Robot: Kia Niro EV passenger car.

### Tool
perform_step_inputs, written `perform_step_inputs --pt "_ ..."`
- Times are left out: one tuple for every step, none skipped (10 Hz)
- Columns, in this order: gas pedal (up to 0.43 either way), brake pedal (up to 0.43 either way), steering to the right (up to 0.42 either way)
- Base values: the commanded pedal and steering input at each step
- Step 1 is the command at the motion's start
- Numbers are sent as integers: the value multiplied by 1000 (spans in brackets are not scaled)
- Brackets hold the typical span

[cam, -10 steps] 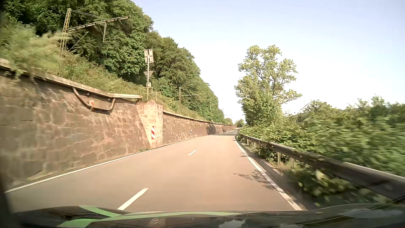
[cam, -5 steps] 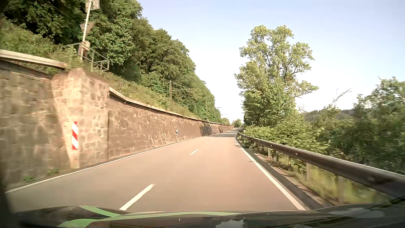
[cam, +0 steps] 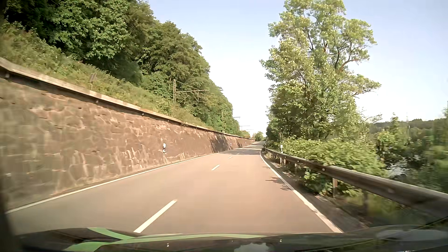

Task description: Follow the waypoints while adhering to traffic rules and regulations

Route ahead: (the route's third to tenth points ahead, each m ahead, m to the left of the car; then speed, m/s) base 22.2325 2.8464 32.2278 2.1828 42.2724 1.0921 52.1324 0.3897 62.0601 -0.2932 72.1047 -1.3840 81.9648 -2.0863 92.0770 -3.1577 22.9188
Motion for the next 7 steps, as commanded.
perform_step_inputs --pt "59 0 8" --pt "28 0 8" --pt "0 0 8" --pt "0 0 8" --pt "0 0 8" --pt "0 0 8" --pt "0 0 8"
